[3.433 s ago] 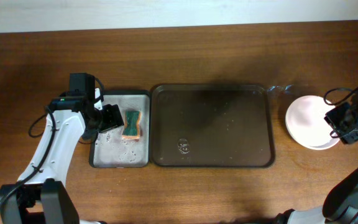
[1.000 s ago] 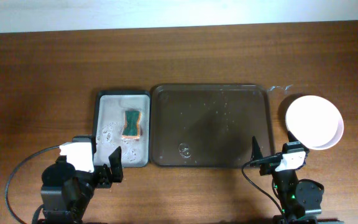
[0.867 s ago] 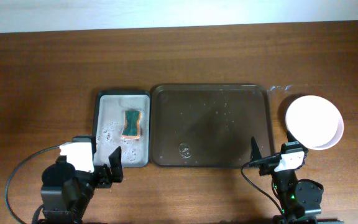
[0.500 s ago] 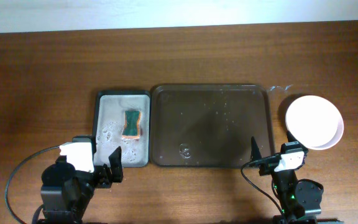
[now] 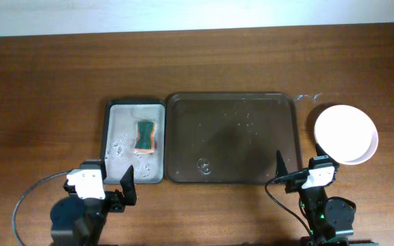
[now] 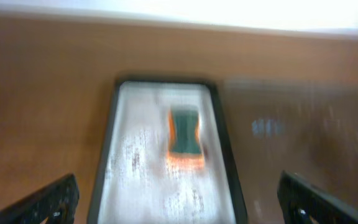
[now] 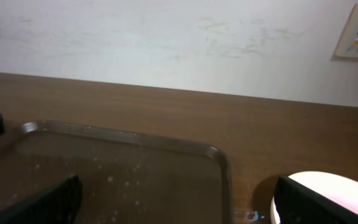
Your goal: Clean dirty plates on tray and stack at the side
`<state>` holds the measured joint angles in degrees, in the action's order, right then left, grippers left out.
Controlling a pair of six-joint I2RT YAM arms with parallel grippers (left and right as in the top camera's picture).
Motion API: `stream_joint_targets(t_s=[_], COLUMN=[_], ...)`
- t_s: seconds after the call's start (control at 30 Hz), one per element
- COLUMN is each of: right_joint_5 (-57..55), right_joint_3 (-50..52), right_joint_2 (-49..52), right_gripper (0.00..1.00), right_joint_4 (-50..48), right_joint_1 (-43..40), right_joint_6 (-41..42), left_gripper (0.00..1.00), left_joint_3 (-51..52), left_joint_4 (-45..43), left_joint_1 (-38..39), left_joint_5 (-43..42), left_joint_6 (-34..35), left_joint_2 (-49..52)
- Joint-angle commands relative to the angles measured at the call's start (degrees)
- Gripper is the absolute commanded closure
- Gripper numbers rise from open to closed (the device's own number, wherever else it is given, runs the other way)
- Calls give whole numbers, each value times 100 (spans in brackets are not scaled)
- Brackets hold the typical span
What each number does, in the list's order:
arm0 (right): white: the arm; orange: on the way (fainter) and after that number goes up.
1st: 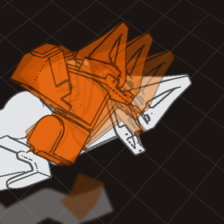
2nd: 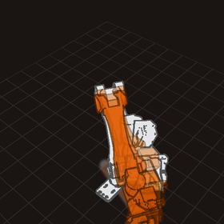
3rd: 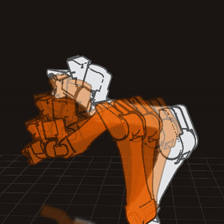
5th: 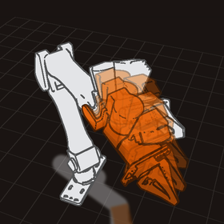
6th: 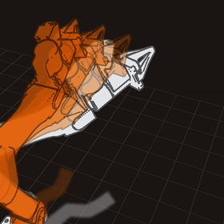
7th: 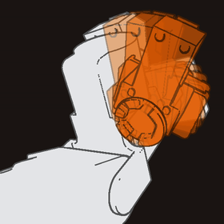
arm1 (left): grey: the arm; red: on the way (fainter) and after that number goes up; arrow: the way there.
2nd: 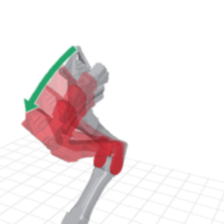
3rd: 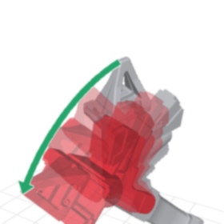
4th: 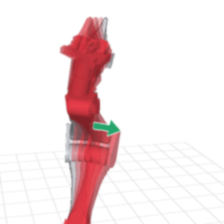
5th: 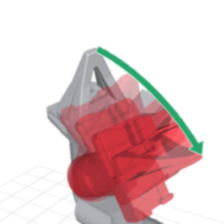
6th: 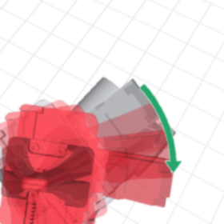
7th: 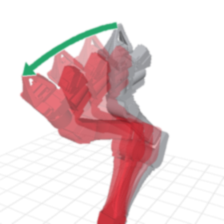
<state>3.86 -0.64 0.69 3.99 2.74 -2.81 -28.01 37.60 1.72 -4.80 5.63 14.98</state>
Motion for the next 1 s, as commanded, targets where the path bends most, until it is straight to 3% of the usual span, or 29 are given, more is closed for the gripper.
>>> stream_joint_targets(t_s=[0.0,0.1,0.23,0.33,0.43,0.97], right_joint_5=[-72,-72,-72,-72,-72,-72], right_joint_3=[33,33,33,33,33,33], right_joint_2=[-50,-50,-50,-50,-50,-50], right_gripper=[1,1,1,1,1,1], right_joint_4=[31,28,28,31,28,31], right_joint_1=[63,63,63,63,63,63], right_joint_6=[2,2,2,2,2,4], left_gripper=[1,0,1,1,0,1], left_joint_3=[1051,1840,2747,2750,2747,2747], left_joint_4=[-809,-1910,-4225,-4148,-3292,-3296], left_joint_1=[-164,-164,-164,-168,-168,-168], left_joint_5=[-153,-162,328,776,767,719], left_joint_6=[42,39,37,-57,-55,-52], left_joint_2=[-852,-1478,-1471,-1471,-1471,-1469])
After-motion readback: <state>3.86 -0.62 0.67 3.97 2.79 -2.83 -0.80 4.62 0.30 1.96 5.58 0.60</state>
